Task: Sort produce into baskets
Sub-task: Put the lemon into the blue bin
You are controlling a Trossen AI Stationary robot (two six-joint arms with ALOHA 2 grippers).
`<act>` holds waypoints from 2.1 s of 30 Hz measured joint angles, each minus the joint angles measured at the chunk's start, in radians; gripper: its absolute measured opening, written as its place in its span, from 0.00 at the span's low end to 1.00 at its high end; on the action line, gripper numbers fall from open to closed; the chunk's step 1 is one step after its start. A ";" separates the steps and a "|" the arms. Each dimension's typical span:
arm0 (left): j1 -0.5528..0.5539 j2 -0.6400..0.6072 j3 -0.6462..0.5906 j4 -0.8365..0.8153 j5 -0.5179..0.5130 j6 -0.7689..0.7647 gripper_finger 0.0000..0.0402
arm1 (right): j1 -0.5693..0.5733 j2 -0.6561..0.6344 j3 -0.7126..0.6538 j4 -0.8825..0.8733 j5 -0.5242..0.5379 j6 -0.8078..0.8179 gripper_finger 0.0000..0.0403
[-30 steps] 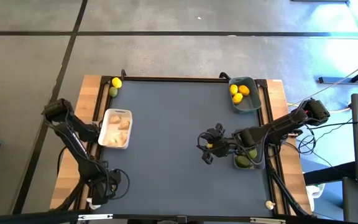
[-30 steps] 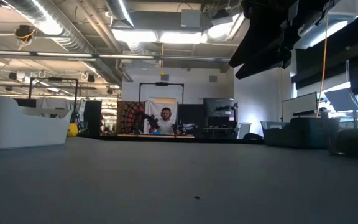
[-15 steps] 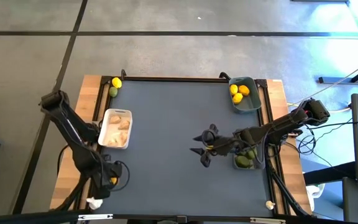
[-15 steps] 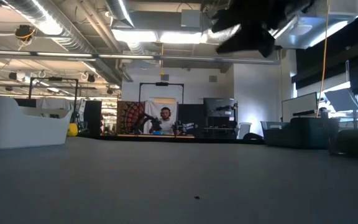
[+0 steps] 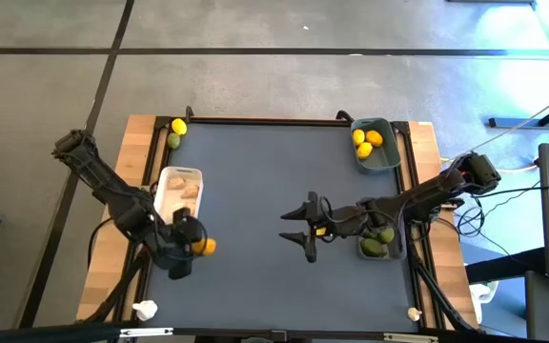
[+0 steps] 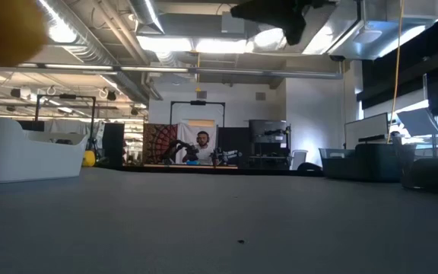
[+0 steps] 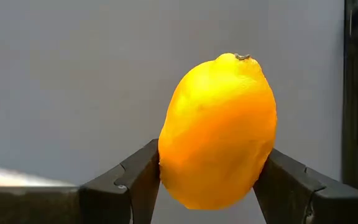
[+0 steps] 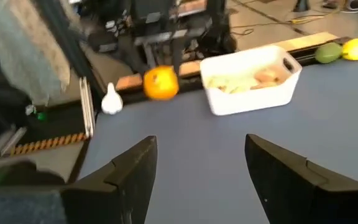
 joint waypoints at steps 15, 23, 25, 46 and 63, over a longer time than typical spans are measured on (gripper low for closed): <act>0.329 0.003 -0.002 0.476 -0.078 0.536 0.53 | -0.100 0.126 -0.001 0.240 -0.084 -0.217 0.86; 0.432 0.003 -0.002 0.703 -0.062 0.719 0.53 | -0.162 0.126 -0.001 0.474 -0.228 -0.410 0.84; 0.438 0.003 -0.002 0.730 -0.060 0.746 0.53 | -0.178 0.125 0.000 0.523 -0.229 -0.411 0.83; 0.515 0.072 -0.004 0.925 0.005 0.926 0.53 | -0.185 0.184 0.031 0.648 -0.261 -0.433 0.81; 0.549 0.068 -0.005 1.010 -0.018 1.041 0.53 | -0.296 0.164 0.119 0.492 -0.404 -0.653 0.49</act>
